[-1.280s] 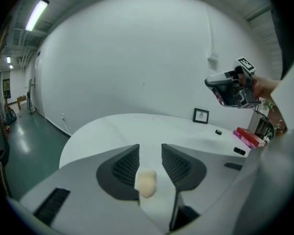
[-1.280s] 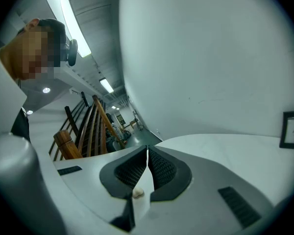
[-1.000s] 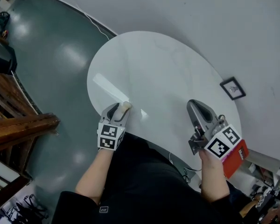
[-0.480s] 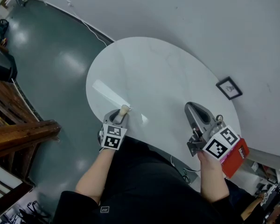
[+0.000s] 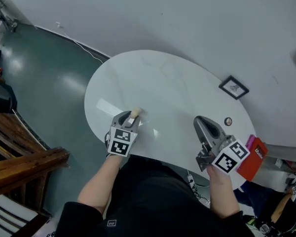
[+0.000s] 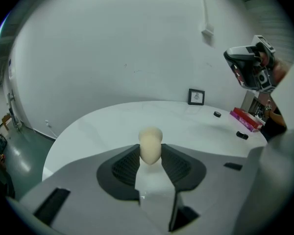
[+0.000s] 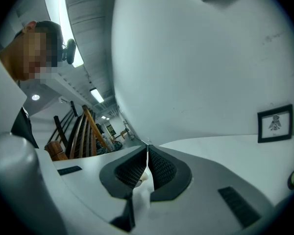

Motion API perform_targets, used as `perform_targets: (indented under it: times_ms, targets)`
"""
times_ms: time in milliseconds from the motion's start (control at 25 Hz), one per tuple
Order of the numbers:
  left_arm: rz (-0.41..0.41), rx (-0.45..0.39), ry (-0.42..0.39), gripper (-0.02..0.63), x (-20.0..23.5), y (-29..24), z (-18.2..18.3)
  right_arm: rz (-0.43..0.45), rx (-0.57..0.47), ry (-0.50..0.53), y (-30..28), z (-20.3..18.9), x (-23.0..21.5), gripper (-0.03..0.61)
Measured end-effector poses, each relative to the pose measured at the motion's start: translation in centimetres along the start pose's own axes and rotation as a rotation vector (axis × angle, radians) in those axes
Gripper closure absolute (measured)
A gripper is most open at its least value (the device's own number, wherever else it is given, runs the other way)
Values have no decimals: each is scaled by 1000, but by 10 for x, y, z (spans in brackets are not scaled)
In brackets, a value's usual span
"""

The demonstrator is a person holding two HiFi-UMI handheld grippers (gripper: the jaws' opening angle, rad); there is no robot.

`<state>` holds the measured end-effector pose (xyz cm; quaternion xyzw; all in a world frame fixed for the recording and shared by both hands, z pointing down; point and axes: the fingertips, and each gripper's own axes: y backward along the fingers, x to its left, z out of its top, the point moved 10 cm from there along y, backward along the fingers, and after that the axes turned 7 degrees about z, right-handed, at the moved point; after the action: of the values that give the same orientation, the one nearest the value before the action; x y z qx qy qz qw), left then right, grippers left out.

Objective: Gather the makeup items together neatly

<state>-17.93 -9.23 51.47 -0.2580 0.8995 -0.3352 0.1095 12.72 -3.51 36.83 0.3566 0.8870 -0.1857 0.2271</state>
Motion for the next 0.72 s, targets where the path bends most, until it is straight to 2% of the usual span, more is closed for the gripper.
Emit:
perform_targets:
  times_ms: [360,720]
  targets:
    - [-84,-3,-109,471,-4,-68,46,-160,-63,-77,39,-11,-22,541]
    - [-143,77,-156,469,-7,-96,44,-236,-109,-115,46,-12,-29,541]
